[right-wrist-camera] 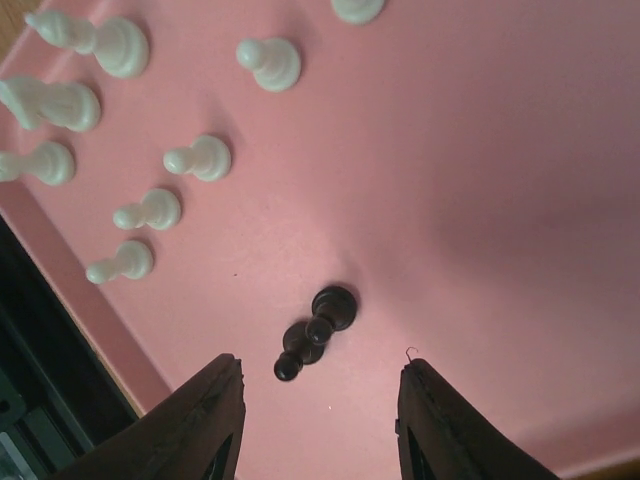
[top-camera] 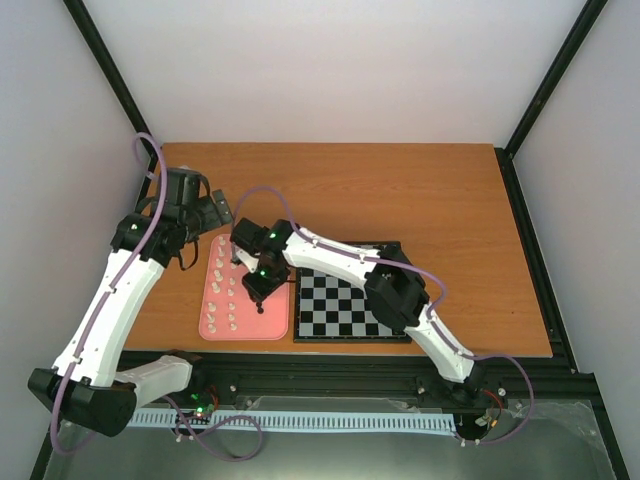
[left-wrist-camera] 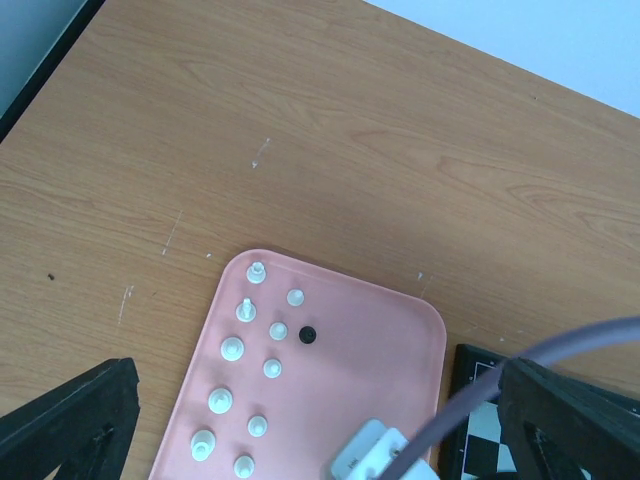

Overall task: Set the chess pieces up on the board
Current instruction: Pick up the chess piece from the storage box.

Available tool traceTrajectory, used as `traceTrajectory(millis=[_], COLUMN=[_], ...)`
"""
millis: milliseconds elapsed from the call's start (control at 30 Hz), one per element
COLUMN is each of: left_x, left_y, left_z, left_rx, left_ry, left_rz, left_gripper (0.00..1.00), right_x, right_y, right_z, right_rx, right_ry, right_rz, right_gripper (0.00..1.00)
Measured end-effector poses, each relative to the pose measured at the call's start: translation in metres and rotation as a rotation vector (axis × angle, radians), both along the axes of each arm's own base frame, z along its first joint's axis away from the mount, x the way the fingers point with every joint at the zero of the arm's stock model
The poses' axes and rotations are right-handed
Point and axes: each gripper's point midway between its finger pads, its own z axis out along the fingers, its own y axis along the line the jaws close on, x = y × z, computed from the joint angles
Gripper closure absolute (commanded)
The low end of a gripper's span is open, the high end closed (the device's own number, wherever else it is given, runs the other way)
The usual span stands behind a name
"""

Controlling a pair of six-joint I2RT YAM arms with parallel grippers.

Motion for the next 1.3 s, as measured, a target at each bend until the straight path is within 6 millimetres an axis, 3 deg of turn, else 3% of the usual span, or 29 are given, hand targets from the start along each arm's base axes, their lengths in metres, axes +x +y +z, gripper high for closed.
traceTrajectory(millis=[267, 900, 1300], left_x=[-0.005, -0.006, -0.006], left_y=[0.001, 0.002, 0.002], left_z=[0.001, -0.004, -0.006], left_rx=[0.001, 0.005, 0.006], left_ry=[0.004, 0.017, 0.023], left_rz=[0.000, -0.001, -0.001], left_gripper=[0.00, 0.00, 0.00], right_x=[-0.013, -0.009, -0.004], right_y=[0.005, 0.014, 0.009], right_z=[-0.029, -0.038, -0.043], right_rx=[-0.043, -0.055, -0.094], right_ry=[0.061, 0.061, 0.036], right_rz=[0.043, 0.057, 0.047], right_gripper=[0.57, 0.67, 0.94])
